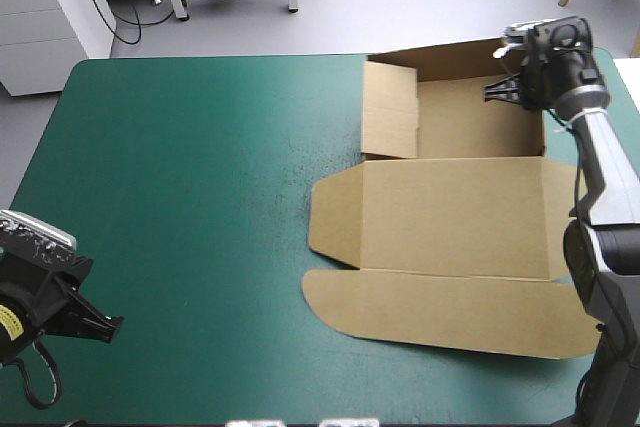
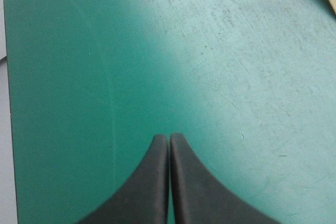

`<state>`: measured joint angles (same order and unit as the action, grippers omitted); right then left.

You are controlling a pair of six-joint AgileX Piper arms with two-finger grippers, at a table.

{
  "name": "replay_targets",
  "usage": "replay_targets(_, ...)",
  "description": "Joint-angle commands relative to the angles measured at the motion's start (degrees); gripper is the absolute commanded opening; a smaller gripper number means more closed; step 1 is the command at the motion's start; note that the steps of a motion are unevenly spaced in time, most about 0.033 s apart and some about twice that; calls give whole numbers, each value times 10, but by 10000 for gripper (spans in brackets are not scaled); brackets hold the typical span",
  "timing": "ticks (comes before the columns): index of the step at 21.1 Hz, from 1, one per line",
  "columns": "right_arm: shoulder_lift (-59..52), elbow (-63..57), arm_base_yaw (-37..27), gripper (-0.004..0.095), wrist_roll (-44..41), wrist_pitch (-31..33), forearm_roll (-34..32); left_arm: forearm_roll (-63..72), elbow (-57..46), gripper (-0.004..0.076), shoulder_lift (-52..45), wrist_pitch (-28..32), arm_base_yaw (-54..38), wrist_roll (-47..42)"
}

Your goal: Fold the box

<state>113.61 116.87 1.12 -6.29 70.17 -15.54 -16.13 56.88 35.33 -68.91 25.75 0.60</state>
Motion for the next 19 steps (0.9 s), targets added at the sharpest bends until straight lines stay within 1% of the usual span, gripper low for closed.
replay_targets(1, -29, 21, -75, -19, 4, -13, -14, -26, 14, -10, 2, 30, 2, -6)
replay_targets(2, -25, 21, -112, -19, 4, -14, -2, -27, 14, -10, 2, 30, 2, -6)
replay_targets(3, -22, 21, -125, -19, 4, -14, 3, -26, 14, -10, 2, 30, 2, -6)
replay_targets(4, -16, 21, -154, -19, 2, -14, 4, -26, 14, -10, 2, 30, 2, -6)
replay_targets(8, -2, 20, -211, -18, -3, -12, 14, -32, 14, -10, 2, 36, 2, -6)
replay_targets(10, 0, 20, -226, 10, -3, -12, 18, -32, 14, -10, 2, 47, 2, -6)
replay_targets(11, 1, 20, -231, 53, -3, -12, 18, -32, 14, -10, 2, 55, 2, -6)
replay_targets(12, 4, 20, -238, 118, -3, -12, 20, -32, 14, -10, 2, 59, 2, -6)
replay_targets(14, 4, 20, -253, 379, -3, -12, 75, -30, 14, -10, 2, 60, 2, -6)
replay_targets(15, 4, 20, -254, 448, -3, -12, 85, -30, 14, -10, 2, 60, 2, -6)
replay_targets(17, 4, 20, -256, 624, -3, -12, 92, -30, 14, -10, 2, 60, 2, -6)
replay_targets(19, -2, 20, -256, 744, -3, -12, 103, -30, 14, -10, 2, 60, 2, -6)
